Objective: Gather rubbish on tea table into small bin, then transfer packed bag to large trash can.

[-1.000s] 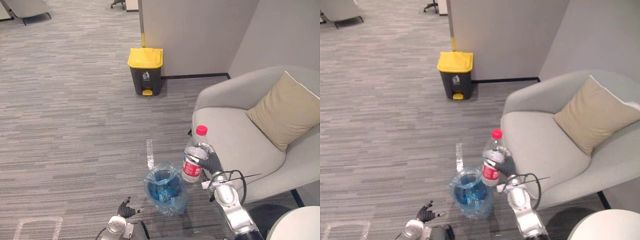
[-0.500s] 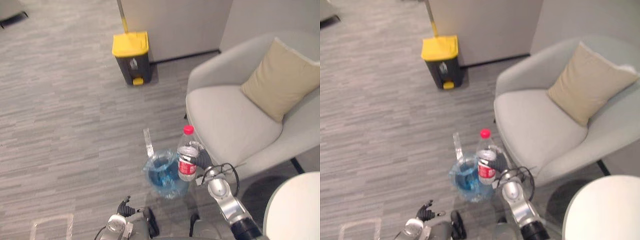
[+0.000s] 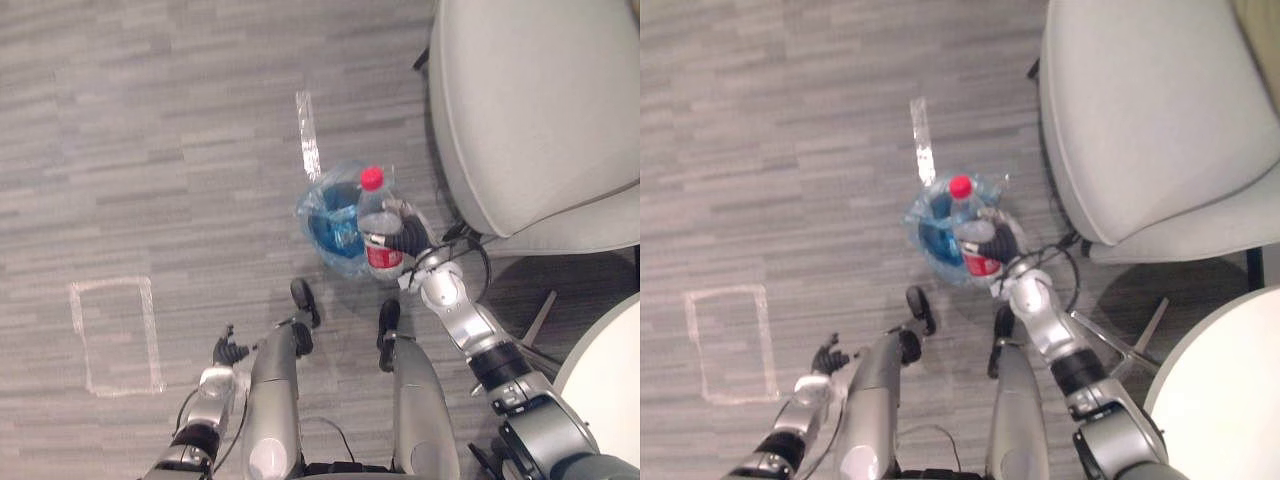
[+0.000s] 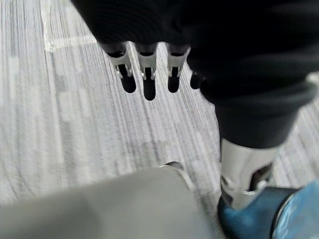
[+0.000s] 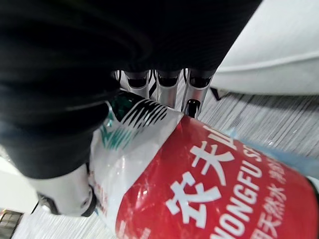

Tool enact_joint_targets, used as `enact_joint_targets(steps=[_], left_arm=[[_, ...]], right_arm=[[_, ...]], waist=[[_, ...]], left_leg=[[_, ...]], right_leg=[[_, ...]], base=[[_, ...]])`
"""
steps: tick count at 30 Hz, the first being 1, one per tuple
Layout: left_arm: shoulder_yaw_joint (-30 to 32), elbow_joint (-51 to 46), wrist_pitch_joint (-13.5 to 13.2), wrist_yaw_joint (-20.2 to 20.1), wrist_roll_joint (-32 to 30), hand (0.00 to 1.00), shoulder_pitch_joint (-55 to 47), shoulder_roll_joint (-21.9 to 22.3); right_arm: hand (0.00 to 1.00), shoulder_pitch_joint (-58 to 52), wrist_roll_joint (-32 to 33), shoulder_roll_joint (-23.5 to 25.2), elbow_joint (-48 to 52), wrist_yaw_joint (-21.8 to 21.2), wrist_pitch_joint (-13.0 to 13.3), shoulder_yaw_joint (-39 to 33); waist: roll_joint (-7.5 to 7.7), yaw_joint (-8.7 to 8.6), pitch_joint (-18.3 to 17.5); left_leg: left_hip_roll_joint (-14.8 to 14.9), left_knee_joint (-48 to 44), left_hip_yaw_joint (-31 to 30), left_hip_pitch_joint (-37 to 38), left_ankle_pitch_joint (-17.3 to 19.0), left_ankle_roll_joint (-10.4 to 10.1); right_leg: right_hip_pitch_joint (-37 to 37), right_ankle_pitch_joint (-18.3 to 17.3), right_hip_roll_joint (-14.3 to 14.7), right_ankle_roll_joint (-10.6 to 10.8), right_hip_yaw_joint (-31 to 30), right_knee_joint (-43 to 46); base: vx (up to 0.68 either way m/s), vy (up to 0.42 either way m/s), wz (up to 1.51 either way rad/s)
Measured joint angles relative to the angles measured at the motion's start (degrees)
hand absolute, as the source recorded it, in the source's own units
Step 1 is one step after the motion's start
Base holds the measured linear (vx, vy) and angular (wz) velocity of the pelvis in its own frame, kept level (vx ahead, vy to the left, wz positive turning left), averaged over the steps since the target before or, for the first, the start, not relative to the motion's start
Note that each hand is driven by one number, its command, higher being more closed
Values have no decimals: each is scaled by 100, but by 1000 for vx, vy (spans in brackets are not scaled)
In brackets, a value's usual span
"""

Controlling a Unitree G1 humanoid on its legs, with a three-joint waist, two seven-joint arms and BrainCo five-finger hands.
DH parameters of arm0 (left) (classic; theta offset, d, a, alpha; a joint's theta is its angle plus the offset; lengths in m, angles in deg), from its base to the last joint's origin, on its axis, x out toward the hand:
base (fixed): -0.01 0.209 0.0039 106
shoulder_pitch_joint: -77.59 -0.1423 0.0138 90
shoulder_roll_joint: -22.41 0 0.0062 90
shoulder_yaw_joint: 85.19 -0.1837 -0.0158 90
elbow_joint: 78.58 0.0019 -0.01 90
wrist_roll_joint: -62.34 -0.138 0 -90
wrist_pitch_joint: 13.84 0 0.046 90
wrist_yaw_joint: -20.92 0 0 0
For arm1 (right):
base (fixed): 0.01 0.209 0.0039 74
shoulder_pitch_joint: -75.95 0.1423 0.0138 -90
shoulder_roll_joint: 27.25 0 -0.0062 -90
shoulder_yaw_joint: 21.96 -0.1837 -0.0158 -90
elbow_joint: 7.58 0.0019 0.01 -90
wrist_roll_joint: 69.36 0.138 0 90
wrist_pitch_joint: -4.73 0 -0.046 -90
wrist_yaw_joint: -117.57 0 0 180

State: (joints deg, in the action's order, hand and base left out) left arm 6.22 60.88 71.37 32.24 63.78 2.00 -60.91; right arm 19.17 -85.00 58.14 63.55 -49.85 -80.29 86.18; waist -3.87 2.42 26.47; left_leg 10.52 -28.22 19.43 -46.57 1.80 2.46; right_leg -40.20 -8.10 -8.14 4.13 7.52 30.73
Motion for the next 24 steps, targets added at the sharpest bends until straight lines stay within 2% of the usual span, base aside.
enact_joint_targets(steps=[4,6,7,9,13,19,20,24], left_arm=[[91,-809,-63,28,111,0,100,117],[101,-1745,-116,95,118,0,-16,114],[105,-1870,-118,93,128,0,-30,107],[106,-2687,-144,78,251,0,-168,111],[175,-3254,-208,-42,333,0,-411,113],[210,-3851,-220,-180,335,0,-665,113],[211,-3941,-221,-220,340,0,-678,111],[207,-4269,-244,-285,447,0,-754,106]], right_arm=[[100,312,53,22,164,143,-33,-57],[100,393,57,2,449,257,-40,-358],[100,420,59,-6,446,281,-42,-396],[100,538,86,-189,450,394,-52,-644],[100,570,229,-376,428,433,-99,-899],[100,587,233,-398,213,410,-98,-897],[0,589,233,-407,82,384,-101,-898],[0,611,236,-410,-14,346,-100,-898]], waist=[[49,77,38],[82,119,72],[85,123,75],[104,166,141],[118,318,164],[118,324,164],[118,325,164],[116,317,153]], left_leg=[[-14,-256,-182,-693,-9,13],[-45,-497,-375,-1243,-15,25],[-56,-536,-415,-1324,-22,37],[-126,-799,-597,-1768,-11,52],[-129,-1024,-624,-2182,23,71],[-79,-1040,-564,-2366,24,68],[-72,-1037,-557,-2369,22,64],[-69,-1040,-545,-2448,17,57]], right_leg=[[-640,-174,-99,-52,153,463],[-1115,-365,-194,-86,328,869],[-1180,-403,-205,-91,350,946],[-1551,-635,-330,-124,434,1387],[-1992,-835,-421,-170,431,1799],[-2217,-935,-462,-216,459,1920],[-2217,-952,-468,-229,473,1928],[-2314,-972,-485,-254,484,1988]], base=[[-45,-13,25],[-29,-32,38],[-18,-30,49],[-7,-35,49],[-5,-58,21],[-4,-49,6],[5,-28,5],[2,-8,1]])
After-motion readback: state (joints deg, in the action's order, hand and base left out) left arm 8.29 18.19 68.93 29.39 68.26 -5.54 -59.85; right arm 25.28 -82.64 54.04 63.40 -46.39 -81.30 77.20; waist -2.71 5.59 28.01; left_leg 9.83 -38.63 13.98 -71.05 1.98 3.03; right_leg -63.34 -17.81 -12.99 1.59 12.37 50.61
